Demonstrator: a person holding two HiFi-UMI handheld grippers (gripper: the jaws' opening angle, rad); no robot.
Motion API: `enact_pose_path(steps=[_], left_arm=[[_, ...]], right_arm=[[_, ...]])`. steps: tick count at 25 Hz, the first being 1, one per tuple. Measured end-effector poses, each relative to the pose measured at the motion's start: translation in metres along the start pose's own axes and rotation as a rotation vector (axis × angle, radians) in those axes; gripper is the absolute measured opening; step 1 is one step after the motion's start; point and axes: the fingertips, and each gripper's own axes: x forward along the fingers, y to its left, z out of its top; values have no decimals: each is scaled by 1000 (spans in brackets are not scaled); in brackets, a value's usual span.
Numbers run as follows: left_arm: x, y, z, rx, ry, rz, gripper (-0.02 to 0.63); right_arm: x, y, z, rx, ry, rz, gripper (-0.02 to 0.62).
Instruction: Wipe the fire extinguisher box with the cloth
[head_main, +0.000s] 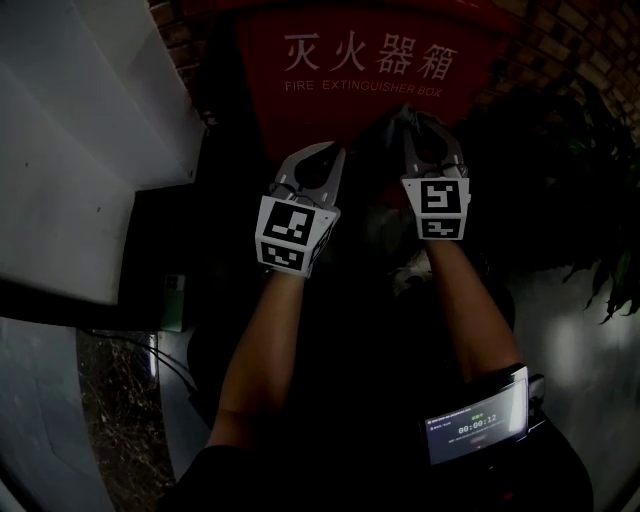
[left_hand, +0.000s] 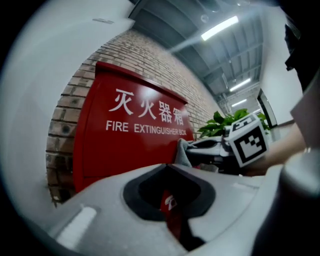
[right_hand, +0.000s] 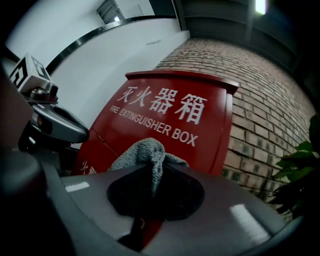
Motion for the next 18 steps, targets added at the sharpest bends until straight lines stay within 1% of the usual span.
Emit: enact_pose_path(steps=[2, 5, 8, 10, 13, 16, 18], left_arm=[[1, -5, -1, 13, 2, -9, 3], [1, -2, -8, 37, 8, 3, 3], [-2, 0, -13, 6, 21, 4, 3], [-6, 5, -16, -9, 23, 8, 3], [-14, 18, -22, -7, 39, 33, 3], [-27, 36, -29, -14, 63, 80, 3], [-39, 49, -32, -27, 71, 128, 3]], right_arm=[[-6, -21, -9, 11, 20, -40, 35], [-15, -50, -25, 37, 54, -102, 35], [-24, -73, -40, 76, 92, -153, 35], [-29, -79, -40, 104, 85, -171, 35], [-32, -59, -15, 119, 13, -150, 35], [-24, -9, 14, 113, -47, -66, 35], [-15, 33, 23, 94, -59, 8, 35]])
